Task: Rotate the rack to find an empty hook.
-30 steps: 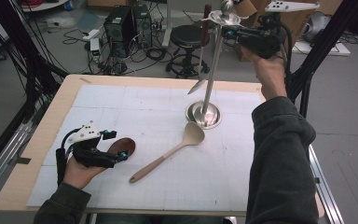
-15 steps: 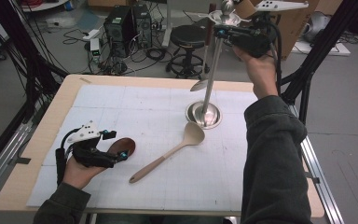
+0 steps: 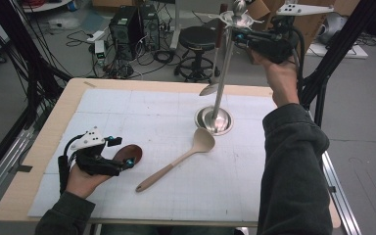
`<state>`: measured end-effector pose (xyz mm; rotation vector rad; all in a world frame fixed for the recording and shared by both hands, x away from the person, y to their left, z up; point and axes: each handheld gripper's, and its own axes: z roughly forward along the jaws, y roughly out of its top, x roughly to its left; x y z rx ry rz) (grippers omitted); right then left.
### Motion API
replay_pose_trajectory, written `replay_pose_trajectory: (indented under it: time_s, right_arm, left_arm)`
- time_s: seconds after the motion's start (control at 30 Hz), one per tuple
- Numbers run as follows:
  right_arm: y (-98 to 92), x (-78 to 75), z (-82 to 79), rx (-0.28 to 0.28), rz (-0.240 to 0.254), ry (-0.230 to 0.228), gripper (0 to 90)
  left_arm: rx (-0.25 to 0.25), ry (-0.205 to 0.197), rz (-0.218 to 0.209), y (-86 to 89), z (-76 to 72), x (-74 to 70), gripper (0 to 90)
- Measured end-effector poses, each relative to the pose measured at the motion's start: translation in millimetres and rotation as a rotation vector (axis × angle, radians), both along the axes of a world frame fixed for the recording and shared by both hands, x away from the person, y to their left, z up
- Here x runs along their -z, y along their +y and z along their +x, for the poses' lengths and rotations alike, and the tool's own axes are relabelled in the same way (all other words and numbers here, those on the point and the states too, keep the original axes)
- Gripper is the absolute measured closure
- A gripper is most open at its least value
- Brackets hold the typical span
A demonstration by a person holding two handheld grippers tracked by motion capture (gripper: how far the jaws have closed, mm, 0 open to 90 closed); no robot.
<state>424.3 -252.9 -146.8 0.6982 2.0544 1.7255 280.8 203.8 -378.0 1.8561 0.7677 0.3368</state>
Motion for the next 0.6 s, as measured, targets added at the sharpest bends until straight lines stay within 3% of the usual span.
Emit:
replay_pose_trajectory:
  time_s: [0.6]
  right_arm:
    - [-39.5, 4.9, -8.4, 0.044, 0.023, 0.007, 89.1]
  left_arm:
    - [-0.002, 0.003, -0.001, -0.7, 0.4, 0.5, 13.9]
